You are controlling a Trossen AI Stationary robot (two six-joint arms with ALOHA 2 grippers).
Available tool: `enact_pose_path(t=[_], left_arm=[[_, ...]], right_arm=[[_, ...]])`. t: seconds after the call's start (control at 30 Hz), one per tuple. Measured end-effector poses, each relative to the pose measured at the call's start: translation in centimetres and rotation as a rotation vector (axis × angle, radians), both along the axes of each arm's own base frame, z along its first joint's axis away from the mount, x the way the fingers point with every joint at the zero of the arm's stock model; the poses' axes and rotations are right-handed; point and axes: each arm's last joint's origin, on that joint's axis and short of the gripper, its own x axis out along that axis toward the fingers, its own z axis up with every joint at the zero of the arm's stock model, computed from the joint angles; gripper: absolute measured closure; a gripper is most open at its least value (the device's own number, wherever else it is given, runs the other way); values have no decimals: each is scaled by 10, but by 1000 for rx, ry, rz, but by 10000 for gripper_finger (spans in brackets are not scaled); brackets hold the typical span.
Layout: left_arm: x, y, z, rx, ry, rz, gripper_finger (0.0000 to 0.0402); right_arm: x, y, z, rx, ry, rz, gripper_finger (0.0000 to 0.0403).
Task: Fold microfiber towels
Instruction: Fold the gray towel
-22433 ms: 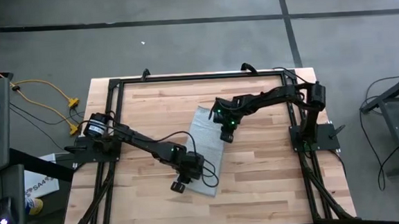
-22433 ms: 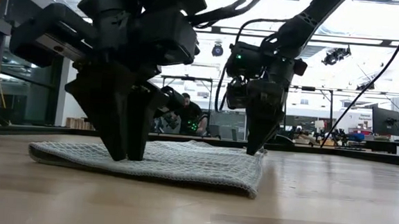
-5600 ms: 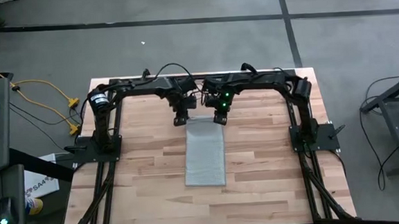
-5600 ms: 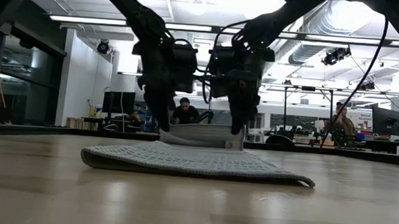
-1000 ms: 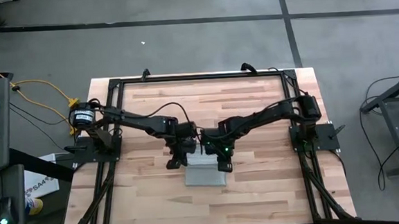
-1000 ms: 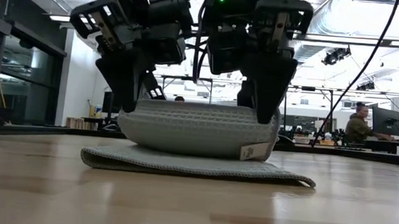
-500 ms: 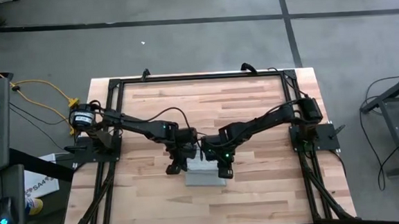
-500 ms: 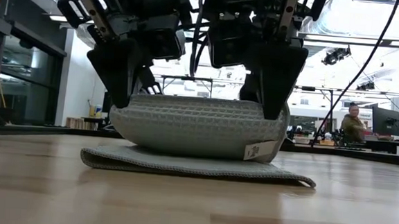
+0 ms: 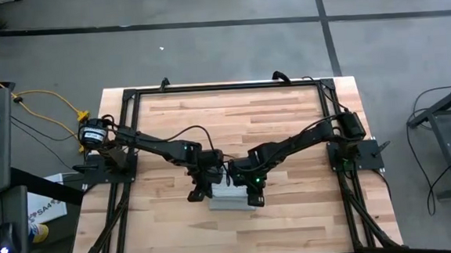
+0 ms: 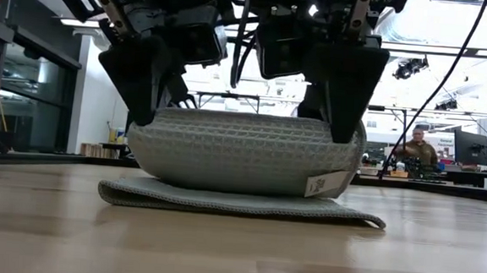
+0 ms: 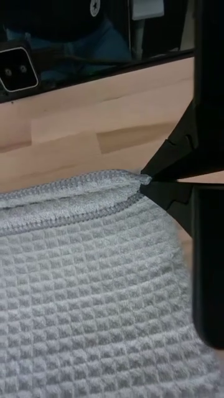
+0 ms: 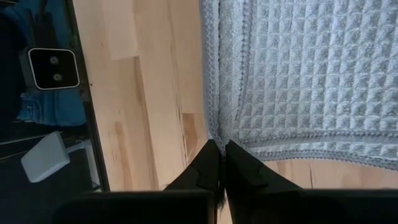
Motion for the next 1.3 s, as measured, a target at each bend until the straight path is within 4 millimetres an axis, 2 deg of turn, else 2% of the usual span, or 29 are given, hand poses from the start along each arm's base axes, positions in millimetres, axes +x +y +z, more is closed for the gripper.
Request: enact_pose_path(t=[0.17,0.3,0.5,0.7,0.9,1.07,1.3], left_arm=[[0,1,0,0,-2,2,386],[-2,0,-3,-3,24,-2,355],[-1,1,-1,-1,4,1,324],[2,0,0,-3,-21,2,319],[3,1,1,-7,-42,-9,318],[4,14,0,41,-63,7,318],[1,54,-4,155,-8,119,318]], right_arm=[[0,0,0,7,3,-2,389],[-4,1,-3,-15,45,-13,365],[-2,0,-2,-25,16,-11,328],[-1,0,-2,-28,7,-8,305],[-1,0,-1,-28,-7,10,299],[1,-9,-2,-64,-28,11,299],[1,-38,-3,-107,8,-29,298]])
